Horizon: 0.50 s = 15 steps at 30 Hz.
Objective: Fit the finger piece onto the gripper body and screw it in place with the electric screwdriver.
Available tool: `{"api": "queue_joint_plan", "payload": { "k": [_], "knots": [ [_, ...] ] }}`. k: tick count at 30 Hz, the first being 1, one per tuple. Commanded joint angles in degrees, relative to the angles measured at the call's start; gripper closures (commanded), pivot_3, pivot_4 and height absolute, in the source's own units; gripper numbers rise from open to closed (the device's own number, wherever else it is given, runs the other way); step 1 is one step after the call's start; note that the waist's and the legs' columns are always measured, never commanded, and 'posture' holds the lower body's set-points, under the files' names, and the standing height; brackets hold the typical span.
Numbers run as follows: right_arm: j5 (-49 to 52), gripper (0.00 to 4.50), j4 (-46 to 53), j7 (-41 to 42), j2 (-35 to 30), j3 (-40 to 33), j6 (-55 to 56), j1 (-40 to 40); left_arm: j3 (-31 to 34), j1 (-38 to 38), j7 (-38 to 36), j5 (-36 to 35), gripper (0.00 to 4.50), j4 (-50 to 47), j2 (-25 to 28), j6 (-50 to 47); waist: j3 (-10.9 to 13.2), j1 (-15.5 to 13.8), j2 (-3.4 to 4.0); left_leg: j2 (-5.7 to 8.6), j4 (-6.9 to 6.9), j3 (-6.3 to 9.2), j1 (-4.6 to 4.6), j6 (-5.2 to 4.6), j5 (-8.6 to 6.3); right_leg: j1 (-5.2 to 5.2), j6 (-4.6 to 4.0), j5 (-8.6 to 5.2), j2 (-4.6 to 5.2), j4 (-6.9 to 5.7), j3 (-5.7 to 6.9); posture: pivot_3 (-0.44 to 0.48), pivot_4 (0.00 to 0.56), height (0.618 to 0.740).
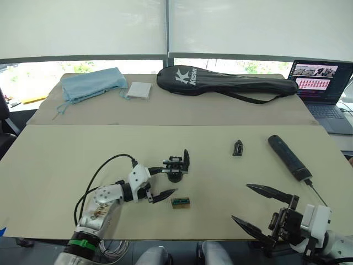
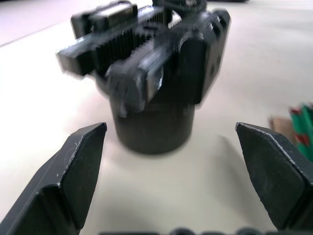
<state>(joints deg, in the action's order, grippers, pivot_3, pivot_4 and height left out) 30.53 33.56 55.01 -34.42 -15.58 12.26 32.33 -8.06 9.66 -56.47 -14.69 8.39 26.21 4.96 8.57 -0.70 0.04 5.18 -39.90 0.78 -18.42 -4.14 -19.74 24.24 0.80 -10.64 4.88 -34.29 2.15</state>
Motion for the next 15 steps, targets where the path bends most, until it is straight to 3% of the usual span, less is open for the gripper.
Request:
{"api": "queue_joint_plan", "payload": {
  "k": [1,8,15],
  "knots": [
    [1.4,0.00,1.5,0.6,0.1,-1.7,0.7,1.3,2.5,2.3,-4.8,-2.4,0.05,5.6,2.2,-0.5,0.0,-0.1,0.00,0.00,0.00,0.00,0.00,0.00,0.00,0.00,-0.01,0.00,0.00,-0.02,0.01,0.000,0.150,0.740],
    [3.7,0.00,2.9,1.8,-1.6,-2.6,-2.2,3.4,-0.2,13.7,-21.2,-3.0,0.05,19.1,3.0,1.8,0.0,-0.1,-0.02,0.03,-0.08,-0.01,0.00,-0.02,0.01,0.01,-0.01,0.00,-0.01,-0.10,0.05,0.000,0.150,0.740],
    [2.8,0.00,2.5,1.4,-0.5,-1.8,-1.6,2.6,-3.1,26.2,-24.2,3.2,0.05,36.5,-3.7,10.1,0.0,-1.3,-0.07,0.09,-0.21,0.02,-0.04,-0.13,0.07,-0.03,0.00,0.00,0.09,-0.10,0.12,0.000,0.150,0.740]
  ]
}}
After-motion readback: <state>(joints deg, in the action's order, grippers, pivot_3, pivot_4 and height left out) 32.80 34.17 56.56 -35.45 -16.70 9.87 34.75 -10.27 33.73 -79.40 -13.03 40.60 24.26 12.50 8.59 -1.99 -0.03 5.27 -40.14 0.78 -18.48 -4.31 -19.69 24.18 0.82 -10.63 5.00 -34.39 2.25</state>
